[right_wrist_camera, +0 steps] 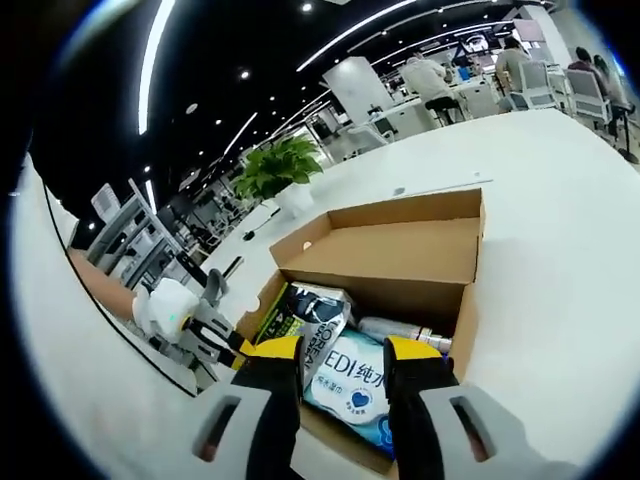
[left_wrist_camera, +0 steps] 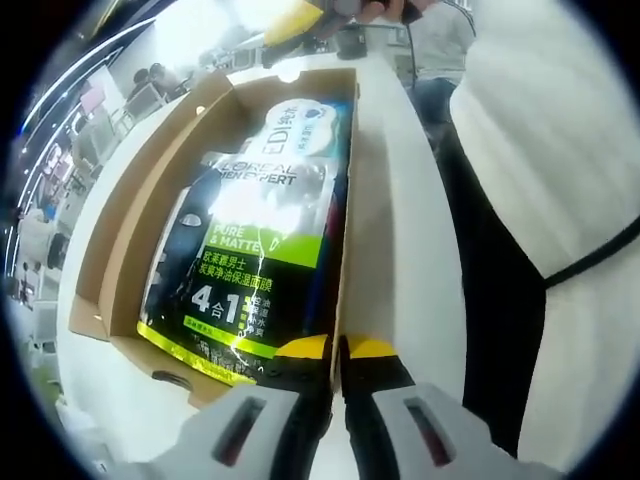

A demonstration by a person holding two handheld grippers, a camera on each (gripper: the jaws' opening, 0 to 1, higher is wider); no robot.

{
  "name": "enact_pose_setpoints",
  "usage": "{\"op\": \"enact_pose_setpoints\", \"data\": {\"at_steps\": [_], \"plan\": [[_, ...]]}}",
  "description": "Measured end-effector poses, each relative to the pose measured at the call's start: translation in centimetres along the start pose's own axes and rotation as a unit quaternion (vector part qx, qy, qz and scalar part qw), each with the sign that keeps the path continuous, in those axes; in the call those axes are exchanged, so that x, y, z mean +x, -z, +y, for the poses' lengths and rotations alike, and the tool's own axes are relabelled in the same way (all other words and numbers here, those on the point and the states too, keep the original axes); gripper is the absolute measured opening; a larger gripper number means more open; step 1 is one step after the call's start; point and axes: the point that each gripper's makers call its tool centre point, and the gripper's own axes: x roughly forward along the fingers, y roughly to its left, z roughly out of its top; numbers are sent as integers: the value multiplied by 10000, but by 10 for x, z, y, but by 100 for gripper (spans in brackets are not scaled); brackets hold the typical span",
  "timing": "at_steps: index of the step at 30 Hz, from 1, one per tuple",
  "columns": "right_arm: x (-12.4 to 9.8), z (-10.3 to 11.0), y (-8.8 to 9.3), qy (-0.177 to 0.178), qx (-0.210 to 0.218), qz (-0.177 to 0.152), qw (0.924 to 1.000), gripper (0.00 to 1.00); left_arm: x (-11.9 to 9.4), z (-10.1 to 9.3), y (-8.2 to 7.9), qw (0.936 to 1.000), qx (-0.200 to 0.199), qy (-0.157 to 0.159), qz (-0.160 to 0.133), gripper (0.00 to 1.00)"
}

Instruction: Operate the shoe box by opening the lid, removing the specified soft item, and placing it in the target area until the item is outside and the box remains undamaged.

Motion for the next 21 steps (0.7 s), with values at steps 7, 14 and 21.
{"op": "enact_pose_setpoints", "data": {"at_steps": [7,14,21], "plan": [[12,12,10,-151,-251,260,9992,31,-1,-1,0,9999,100,-81,-15,4],[25,19,11,-301,-124,392,9987,31,-1,0,-1,9997,168,-189,-51,4],[42,26,9,-525,438,437,9967,28,-1,3,0,9994,224,-257,-62,5]]}}
